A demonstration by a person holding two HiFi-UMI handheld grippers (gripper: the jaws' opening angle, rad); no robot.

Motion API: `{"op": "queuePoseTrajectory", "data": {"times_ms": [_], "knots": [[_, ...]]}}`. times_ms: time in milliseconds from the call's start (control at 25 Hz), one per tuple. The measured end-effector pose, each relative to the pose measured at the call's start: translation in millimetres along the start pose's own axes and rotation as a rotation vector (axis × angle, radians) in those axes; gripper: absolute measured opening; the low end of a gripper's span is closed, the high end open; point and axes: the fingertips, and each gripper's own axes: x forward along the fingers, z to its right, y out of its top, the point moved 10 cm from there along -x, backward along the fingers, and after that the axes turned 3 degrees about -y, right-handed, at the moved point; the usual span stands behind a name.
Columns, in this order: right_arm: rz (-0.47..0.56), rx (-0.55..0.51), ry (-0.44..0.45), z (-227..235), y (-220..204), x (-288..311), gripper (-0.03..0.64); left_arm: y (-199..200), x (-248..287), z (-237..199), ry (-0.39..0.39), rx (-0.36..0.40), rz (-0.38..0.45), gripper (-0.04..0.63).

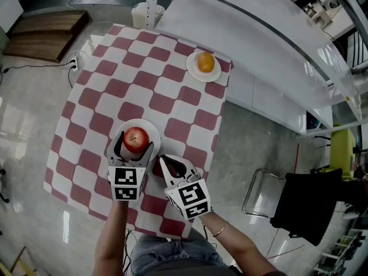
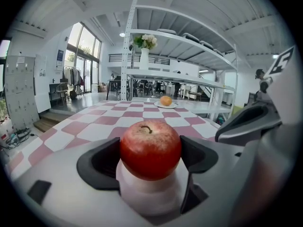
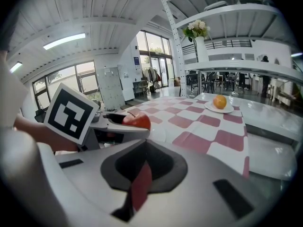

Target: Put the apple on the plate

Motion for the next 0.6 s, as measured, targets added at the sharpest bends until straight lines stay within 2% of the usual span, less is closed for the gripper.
{"op": "queuePoseTrajectory", "data": {"times_ms": [600], "knots": [[-0.012, 0.006, -0.011, 1.7, -5.1, -4.8, 0.011, -3.0, 2.9, 0.0, 0.024, 0.010, -0.003, 0.400]]}}
